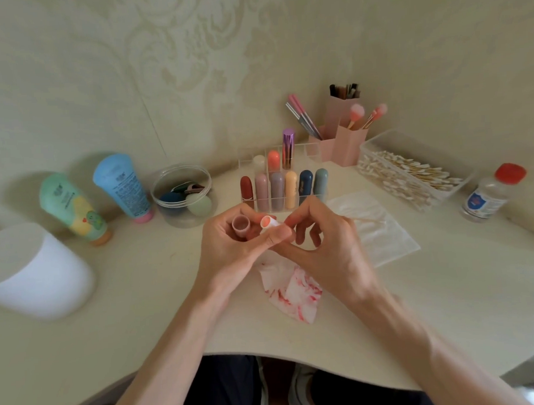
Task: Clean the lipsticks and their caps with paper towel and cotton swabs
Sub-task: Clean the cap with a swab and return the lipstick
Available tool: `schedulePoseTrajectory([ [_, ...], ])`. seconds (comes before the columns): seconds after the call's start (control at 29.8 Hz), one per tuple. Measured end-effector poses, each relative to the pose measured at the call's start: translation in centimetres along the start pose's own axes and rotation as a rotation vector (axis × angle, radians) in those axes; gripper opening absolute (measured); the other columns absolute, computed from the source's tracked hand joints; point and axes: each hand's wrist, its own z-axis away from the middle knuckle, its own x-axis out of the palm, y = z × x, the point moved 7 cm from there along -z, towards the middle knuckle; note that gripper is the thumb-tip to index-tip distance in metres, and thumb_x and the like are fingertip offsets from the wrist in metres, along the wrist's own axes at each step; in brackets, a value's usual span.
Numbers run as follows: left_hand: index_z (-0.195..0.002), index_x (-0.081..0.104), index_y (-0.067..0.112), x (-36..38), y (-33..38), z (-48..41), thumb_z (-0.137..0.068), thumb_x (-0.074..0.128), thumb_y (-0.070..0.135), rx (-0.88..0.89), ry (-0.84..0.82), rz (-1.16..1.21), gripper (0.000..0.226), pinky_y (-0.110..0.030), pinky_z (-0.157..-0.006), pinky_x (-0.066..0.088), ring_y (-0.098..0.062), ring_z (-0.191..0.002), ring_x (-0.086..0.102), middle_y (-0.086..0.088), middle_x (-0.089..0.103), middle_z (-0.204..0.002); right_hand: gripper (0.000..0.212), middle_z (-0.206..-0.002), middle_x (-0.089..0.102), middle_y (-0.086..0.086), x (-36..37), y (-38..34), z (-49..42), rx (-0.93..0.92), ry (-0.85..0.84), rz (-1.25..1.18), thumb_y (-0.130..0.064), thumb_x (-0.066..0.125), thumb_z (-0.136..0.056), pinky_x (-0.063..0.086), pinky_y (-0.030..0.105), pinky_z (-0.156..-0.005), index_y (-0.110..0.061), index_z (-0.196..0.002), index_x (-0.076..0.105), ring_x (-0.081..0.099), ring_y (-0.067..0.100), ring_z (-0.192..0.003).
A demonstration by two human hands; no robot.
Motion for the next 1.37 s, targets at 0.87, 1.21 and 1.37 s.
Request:
schedulePoseTrajectory([
  [0.87, -0.120, 0.062, 0.009, 0.1, 0.3, 0.2, -0.088, 0.078, 0.016, 0.006, -0.007, 0.045, 0.037, -0.025, -0.075, 0.056, -0.020, -0.085, 0.072, -0.006, 0.072, -0.113, 0.029, -0.089, 0.069, -0.014, -2.2, -0.3, 0.1, -0.048, 0.110, 0.059, -0.031, 0.089, -0.083, 0.045, 0.014, -0.068, -0.017, -0.106, 0.077, 0.063, 0.013, -0.072],
  [1.21, -0.115, 0.070, 0.010, -0.3, 0.8, 0.3, -0.082, 0.082, 0.014, 0.048, 0.059, -0.024, 0.035, -0.032, -0.074, 0.061, -0.025, -0.072, 0.074, -0.002, 0.077, -0.103, 0.034, -0.086, 0.073, -0.012, -1.6, -0.2, 0.3, -0.057, 0.068, 0.003, -0.021, 0.084, -0.088, 0.050, 0.009, -0.075, -0.015, -0.120, 0.076, 0.067, 0.006, -0.075],
  [1.37, -0.121, 0.074, 0.011, -0.3, 0.4, 0.3, -0.093, 0.072, 0.015, 0.054, 0.071, 0.019, 0.028, -0.024, -0.053, 0.046, -0.024, -0.069, 0.071, -0.008, 0.078, -0.102, 0.032, -0.085, 0.071, -0.014, -1.7, 0.1, 0.4, -0.059, 0.073, 0.017, -0.018, 0.082, -0.091, 0.050, 0.010, -0.073, -0.015, -0.121, 0.074, 0.067, 0.004, -0.074],
])
